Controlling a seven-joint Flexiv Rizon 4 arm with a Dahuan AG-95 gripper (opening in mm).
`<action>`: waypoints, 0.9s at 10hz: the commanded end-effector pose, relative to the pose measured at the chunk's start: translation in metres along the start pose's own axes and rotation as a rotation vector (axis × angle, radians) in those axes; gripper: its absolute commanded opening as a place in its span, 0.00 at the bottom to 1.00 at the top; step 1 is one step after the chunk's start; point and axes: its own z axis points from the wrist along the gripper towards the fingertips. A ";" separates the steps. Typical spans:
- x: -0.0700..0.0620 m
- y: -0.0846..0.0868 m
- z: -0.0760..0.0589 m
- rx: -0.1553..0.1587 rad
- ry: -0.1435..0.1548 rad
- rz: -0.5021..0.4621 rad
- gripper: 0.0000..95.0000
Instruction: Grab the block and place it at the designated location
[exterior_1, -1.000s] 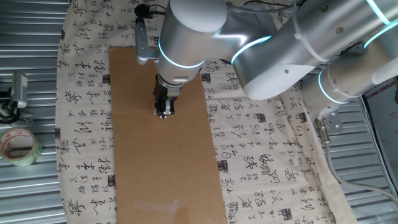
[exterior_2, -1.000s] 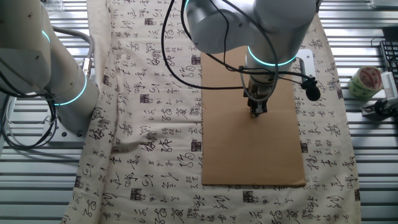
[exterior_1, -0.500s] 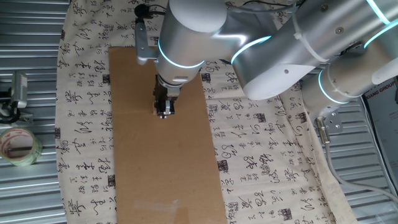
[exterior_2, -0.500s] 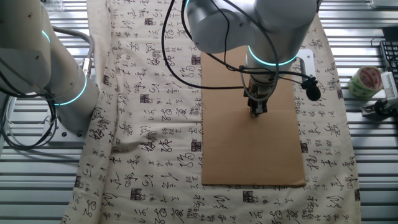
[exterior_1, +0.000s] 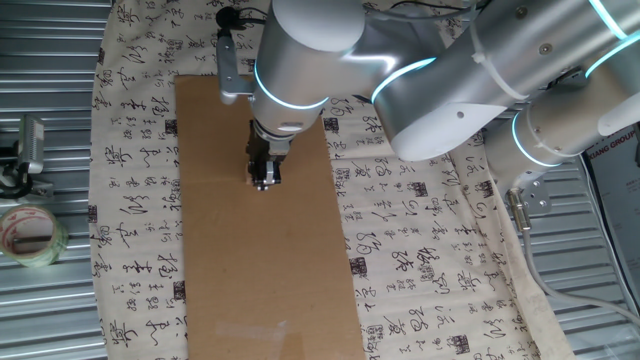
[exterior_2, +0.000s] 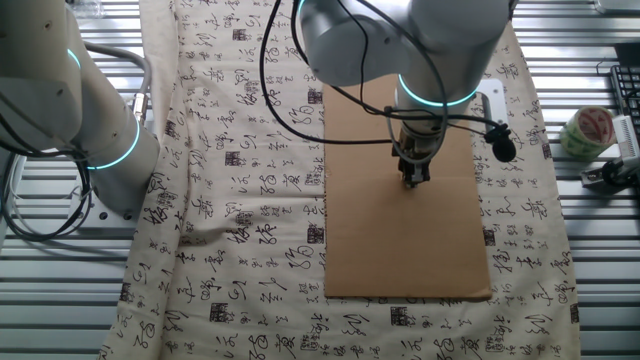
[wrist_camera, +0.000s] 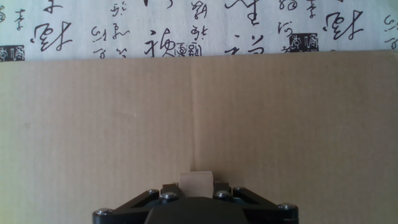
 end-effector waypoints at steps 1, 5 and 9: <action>0.000 0.000 0.000 -0.003 0.000 -0.002 0.20; 0.000 0.000 0.000 -0.004 -0.005 -0.011 0.40; 0.000 0.000 0.000 -0.007 -0.005 -0.014 0.40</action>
